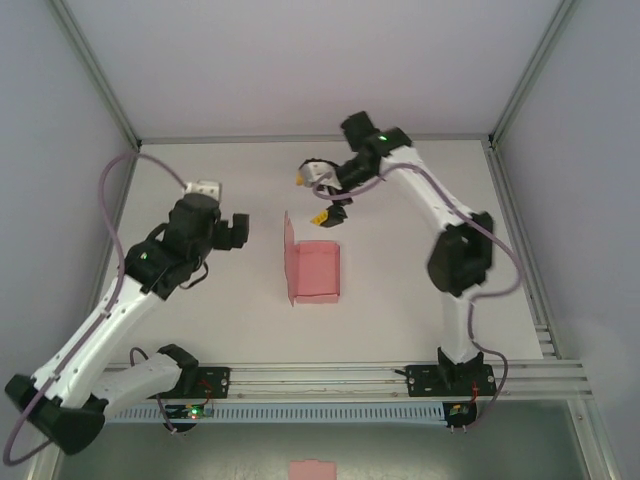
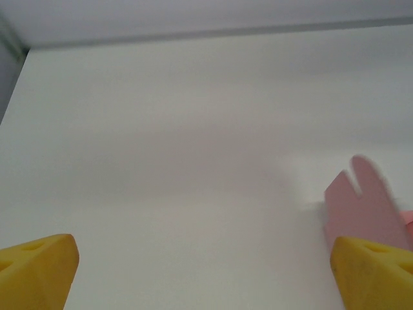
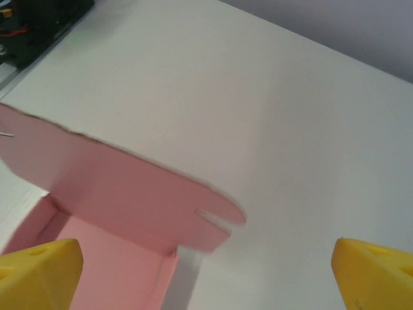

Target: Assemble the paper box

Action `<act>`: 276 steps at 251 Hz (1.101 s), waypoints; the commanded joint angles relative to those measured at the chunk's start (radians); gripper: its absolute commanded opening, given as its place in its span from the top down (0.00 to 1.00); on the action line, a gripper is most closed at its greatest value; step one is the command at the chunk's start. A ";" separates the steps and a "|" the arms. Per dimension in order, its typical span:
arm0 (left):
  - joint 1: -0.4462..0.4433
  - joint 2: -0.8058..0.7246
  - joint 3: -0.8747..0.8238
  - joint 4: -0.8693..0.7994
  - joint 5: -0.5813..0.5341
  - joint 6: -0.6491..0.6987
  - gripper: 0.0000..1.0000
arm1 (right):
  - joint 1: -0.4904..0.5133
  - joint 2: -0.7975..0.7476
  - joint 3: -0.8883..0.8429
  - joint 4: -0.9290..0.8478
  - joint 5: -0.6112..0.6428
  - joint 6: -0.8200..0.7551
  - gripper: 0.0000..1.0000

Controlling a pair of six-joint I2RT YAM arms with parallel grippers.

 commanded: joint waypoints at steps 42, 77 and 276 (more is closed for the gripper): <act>0.023 -0.079 -0.096 -0.052 -0.007 -0.161 0.00 | 0.087 0.416 0.561 -0.508 0.065 -0.259 0.11; 0.024 -0.030 -0.066 -0.083 -0.024 -0.142 0.00 | 0.103 0.400 0.458 -0.480 0.057 -0.292 0.18; 0.028 0.035 -0.042 -0.045 0.041 -0.086 0.00 | 0.069 0.266 0.323 -0.432 0.049 -0.224 0.96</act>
